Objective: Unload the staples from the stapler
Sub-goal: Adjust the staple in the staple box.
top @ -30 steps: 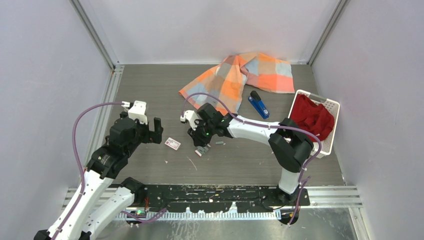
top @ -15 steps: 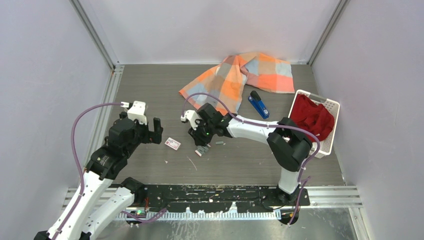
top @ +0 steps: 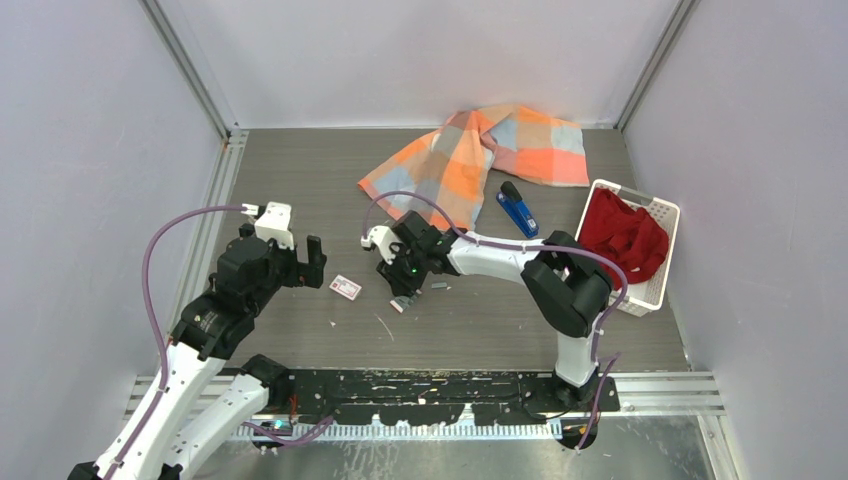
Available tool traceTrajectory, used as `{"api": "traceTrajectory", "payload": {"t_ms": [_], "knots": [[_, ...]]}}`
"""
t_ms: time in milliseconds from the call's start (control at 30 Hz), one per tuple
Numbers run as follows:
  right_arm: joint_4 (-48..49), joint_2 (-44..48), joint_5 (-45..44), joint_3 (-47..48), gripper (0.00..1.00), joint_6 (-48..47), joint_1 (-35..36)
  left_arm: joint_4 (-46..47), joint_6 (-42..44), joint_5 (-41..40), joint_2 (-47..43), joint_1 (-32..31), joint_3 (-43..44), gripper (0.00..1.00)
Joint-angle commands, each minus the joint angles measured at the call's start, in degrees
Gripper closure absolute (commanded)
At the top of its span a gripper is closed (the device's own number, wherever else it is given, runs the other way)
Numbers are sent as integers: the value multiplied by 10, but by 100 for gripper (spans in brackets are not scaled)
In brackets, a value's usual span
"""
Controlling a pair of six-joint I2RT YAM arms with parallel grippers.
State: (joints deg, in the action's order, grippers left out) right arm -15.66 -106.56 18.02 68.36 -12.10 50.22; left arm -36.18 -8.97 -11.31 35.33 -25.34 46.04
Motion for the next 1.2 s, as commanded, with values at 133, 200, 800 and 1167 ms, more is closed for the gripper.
{"api": "traceTrajectory", "payload": {"t_ms": [133,200,800,1167], "knots": [[3,-4,1,28,63,-2,4,37,-5,9,-3,6,6,1],[3,-5,0,28,62,-2,6,37,-5,10,-3,6,6,1],[-1,-16,-4,32,63,-5,11,37,-5,13,-3,8,6,1],[-1,-16,-6,32,66,-6,11,37,-5,14,-3,8,6,1]]}}
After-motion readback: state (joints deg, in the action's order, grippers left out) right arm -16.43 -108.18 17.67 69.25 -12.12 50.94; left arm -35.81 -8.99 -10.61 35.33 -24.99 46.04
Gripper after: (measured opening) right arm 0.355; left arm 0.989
